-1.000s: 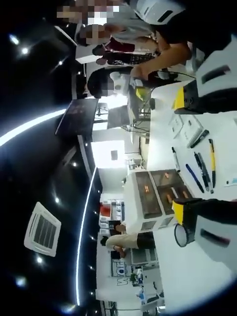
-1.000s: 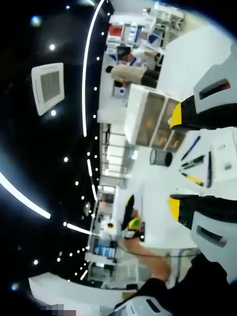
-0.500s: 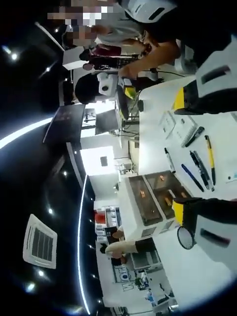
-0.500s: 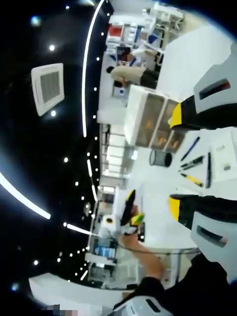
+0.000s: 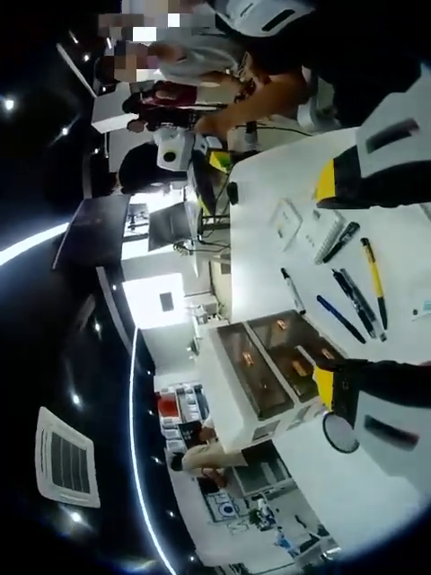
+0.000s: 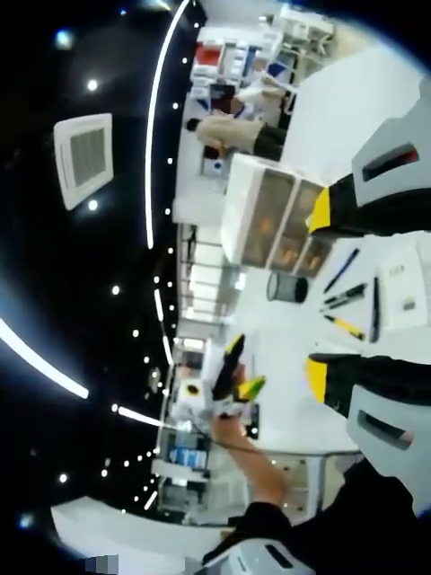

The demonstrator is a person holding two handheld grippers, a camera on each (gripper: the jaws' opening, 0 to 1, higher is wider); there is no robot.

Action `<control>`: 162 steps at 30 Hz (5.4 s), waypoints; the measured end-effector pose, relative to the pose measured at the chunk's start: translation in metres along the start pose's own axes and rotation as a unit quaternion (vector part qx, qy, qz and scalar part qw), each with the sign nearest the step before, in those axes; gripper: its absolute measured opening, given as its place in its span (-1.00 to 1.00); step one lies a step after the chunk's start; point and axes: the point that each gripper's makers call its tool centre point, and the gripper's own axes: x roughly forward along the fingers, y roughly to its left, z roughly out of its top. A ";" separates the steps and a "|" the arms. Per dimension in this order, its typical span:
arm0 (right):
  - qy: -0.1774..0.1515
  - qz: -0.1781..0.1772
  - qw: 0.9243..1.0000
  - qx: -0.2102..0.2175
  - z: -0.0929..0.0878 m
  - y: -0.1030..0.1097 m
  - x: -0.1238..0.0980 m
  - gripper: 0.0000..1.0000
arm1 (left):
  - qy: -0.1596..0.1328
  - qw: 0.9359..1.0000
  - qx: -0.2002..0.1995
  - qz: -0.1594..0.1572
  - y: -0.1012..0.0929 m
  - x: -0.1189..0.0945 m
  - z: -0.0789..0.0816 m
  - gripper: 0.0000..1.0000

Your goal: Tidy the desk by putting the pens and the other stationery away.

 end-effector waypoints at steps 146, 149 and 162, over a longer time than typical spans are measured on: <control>0.041 0.047 0.998 -0.015 -0.020 0.016 0.007 -0.01 | 0.388 0.844 0.249 -0.274 -0.037 0.105 -0.164 -0.79; 0.040 0.052 0.998 -0.015 -0.020 0.019 0.009 -0.01 | 0.391 0.843 0.252 -0.271 -0.038 0.105 -0.164 -0.79; 0.046 0.052 0.997 -0.017 -0.023 0.018 0.009 -0.02 | 0.405 0.846 0.238 -0.251 -0.033 0.112 -0.163 -0.83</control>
